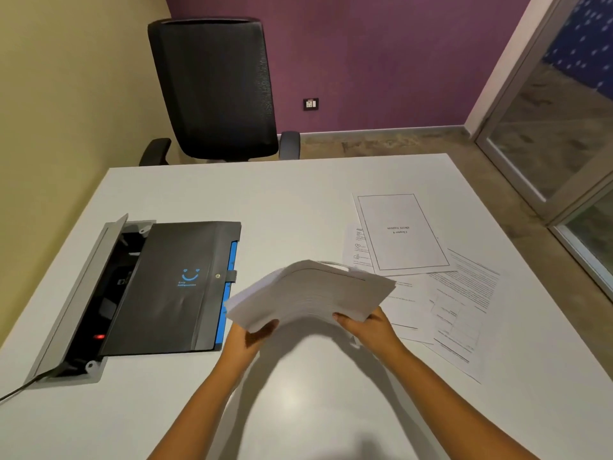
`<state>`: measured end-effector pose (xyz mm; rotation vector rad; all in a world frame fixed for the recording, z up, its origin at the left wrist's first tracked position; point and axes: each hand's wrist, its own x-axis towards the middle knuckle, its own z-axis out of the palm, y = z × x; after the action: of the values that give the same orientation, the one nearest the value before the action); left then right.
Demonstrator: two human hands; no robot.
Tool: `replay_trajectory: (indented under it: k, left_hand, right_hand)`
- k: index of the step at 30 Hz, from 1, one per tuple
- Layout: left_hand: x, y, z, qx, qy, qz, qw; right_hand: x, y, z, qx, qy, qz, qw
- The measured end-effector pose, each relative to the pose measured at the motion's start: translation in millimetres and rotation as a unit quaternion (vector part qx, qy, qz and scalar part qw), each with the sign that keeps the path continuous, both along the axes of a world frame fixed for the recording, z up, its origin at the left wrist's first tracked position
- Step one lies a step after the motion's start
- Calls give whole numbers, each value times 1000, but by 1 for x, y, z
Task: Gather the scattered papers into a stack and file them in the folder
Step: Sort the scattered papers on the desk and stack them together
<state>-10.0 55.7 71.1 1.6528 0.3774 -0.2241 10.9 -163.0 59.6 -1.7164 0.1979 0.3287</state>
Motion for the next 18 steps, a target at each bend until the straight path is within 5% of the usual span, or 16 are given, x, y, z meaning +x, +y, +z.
replay_trajectory:
  k: [5, 14, 18]
  left_hand:
    - [-1, -13, -12, 52, -21, 46, 997]
    - [-8, -6, -34, 61, 66, 102, 991]
    - [-13, 7, -45, 34, 154, 121, 980]
  right_hand:
    - [2, -3, -22, -107, 30, 2, 994]
    - [4, -6, -31, -93, 57, 43, 993]
    - [-3, -18, -52, -281, 21, 81, 956]
